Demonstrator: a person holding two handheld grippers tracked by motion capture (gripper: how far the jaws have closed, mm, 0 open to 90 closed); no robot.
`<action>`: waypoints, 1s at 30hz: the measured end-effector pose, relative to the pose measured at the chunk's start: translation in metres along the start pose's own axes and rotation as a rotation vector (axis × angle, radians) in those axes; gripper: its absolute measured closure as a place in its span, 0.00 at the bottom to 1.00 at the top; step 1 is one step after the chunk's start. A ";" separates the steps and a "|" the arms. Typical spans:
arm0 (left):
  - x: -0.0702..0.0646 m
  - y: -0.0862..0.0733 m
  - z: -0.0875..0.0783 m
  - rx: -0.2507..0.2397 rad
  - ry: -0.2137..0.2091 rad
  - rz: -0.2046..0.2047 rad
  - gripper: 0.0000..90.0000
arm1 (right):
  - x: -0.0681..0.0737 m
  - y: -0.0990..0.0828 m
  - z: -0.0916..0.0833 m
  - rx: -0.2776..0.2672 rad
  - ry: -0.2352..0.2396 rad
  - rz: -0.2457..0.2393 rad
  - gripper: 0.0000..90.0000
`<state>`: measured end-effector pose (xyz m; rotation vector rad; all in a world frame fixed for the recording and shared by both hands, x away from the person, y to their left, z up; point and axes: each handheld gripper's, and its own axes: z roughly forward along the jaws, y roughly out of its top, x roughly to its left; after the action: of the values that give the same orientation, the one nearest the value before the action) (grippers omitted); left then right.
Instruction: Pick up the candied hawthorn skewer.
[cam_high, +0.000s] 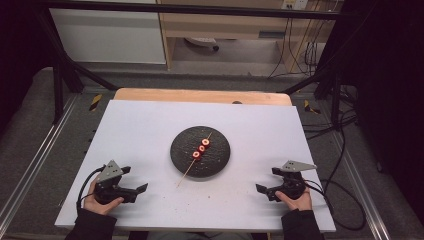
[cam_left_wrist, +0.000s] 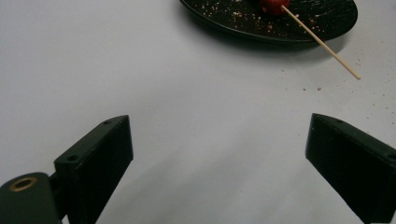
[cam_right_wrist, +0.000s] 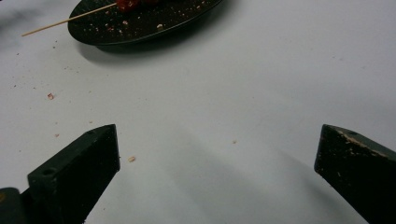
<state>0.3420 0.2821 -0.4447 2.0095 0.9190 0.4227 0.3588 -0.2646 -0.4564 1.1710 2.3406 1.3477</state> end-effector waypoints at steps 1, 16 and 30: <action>0.000 0.000 0.000 0.001 0.003 0.001 0.08 | 0.000 0.000 0.000 0.000 0.000 0.000 0.01; -0.006 0.005 0.002 0.005 0.003 0.011 0.08 | 0.000 0.000 0.001 0.003 -0.004 -0.008 0.01; -0.019 0.015 0.009 0.016 -0.009 0.029 0.08 | 0.000 0.000 0.000 0.000 -0.012 -0.005 0.01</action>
<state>0.3414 0.2579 -0.4367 2.0396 0.8914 0.4226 0.3590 -0.2644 -0.4565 1.1688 2.3337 1.3355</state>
